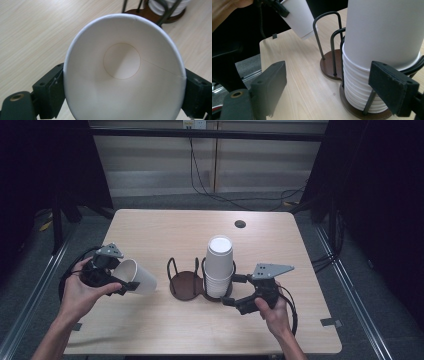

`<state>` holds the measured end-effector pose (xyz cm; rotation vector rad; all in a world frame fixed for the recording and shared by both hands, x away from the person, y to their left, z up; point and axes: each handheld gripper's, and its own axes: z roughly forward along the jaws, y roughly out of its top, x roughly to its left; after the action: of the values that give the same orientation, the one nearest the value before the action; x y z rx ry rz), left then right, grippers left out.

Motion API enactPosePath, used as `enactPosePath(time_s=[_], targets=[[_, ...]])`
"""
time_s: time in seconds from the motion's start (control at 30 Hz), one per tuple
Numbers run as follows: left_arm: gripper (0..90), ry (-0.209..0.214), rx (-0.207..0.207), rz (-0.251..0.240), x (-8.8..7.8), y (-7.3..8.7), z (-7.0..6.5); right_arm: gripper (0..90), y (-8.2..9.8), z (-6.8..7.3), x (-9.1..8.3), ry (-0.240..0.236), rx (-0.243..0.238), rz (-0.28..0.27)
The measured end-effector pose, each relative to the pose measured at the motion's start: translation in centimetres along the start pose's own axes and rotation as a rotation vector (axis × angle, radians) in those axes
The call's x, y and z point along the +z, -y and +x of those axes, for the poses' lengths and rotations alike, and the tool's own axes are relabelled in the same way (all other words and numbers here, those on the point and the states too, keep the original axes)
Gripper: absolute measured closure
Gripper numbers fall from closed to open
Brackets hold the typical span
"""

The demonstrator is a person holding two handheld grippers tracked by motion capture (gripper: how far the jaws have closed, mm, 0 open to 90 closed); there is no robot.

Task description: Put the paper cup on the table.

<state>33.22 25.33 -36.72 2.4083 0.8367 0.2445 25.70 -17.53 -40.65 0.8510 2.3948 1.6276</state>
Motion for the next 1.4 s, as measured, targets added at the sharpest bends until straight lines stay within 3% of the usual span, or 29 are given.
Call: enactPosePath(time_s=[0.2,0.3,0.33,0.47,0.83,0.87,1.1,1.13,1.23,1.27,1.37,1.4], targets=[[11.1,-0.033,-0.007,0.02,0.9,-0.8,1.3,15.2,0.1,0.0,0.1,-0.001,0.0,0.005],[11.2,-0.021,-0.016,0.032,1.5,-1.2,1.7,15.2,0.1,-0.1,0.2,-0.008,0.005,-0.002],[11.2,-0.028,-0.012,0.064,2.1,-1.6,1.9,15.3,0.2,-0.1,0.2,-0.004,0.007,0.003],[11.1,-0.03,-0.003,0.104,3.1,-2.4,2.2,15.3,0.2,0.0,0.2,-0.004,0.004,0.004],[9.9,-0.054,0.031,0.184,5.2,-3.6,2.0,15.4,0.1,-0.1,0.1,-0.003,0.002,0.002],[9.9,-0.06,0.043,0.208,5.5,-3.7,2.1,15.5,0.1,-0.1,0.0,-0.004,0.002,-0.001],[9.4,-0.067,0.034,0.229,6.2,-3.8,2.0,15.6,0.1,-0.1,0.0,-0.003,0.0,-0.001],[9.0,-0.067,0.057,0.251,6.5,-3.9,2.1,15.5,0.1,-0.1,0.0,-0.003,0.001,0.002],[7.9,-0.072,0.067,0.243,6.8,-4.0,2.0,15.6,0.1,-0.1,0.1,-0.005,0.001,0.002],[7.2,-0.075,0.088,0.262,6.9,-4.3,1.8,15.6,0.2,-0.1,0.1,-0.006,0.0,0.004],[7.1,-0.079,0.087,0.269,7.2,-4.6,1.6,15.6,0.2,-0.1,0.1,-0.007,0.002,0.004],[6.4,-0.063,0.12,0.267,7.5,-4.7,1.6,15.7,0.2,-0.1,0.1,-0.006,0.003,0.007]])
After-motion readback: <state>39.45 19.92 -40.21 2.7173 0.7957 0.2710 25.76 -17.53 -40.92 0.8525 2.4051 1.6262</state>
